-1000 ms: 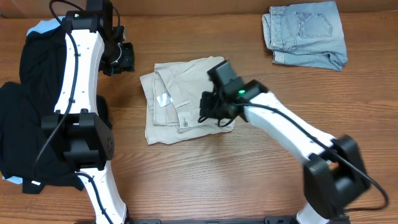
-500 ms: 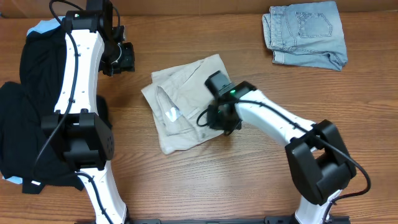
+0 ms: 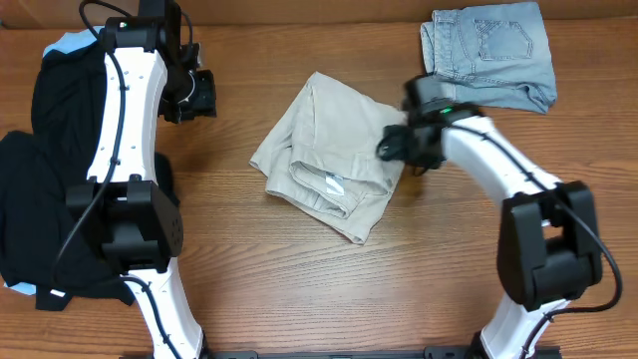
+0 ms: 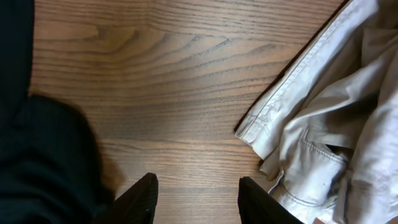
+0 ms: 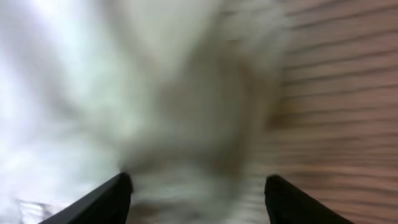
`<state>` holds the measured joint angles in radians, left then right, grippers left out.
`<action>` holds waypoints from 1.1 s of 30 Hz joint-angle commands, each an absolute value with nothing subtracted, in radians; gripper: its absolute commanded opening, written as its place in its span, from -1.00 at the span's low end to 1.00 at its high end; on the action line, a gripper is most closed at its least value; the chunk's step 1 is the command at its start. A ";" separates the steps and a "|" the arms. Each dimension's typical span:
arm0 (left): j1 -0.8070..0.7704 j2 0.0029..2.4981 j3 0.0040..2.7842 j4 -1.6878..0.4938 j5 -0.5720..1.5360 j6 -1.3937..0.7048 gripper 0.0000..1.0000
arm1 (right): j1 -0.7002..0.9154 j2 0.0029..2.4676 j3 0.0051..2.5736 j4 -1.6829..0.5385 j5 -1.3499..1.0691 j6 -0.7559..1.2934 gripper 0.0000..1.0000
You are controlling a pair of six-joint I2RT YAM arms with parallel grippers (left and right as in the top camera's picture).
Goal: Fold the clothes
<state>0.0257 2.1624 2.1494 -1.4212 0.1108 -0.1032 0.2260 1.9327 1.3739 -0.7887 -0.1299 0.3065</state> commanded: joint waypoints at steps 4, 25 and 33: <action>0.016 2.158 2.168 -1.422 0.104 -0.112 -0.09 | 0.197 1.811 1.475 -0.852 -0.461 0.450 0.51; 0.016 2.158 2.168 -1.422 0.103 -0.112 -0.09 | 0.602 1.909 1.301 -0.779 -0.105 0.685 0.47; 0.014 2.158 2.168 -1.432 0.094 -0.112 -0.08 | 0.469 1.929 1.301 -0.916 -0.105 0.587 0.48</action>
<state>0.0257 2.1624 2.1494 -1.4288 0.1070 -0.1032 0.5205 1.9236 1.3094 -0.9058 -0.1268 0.6418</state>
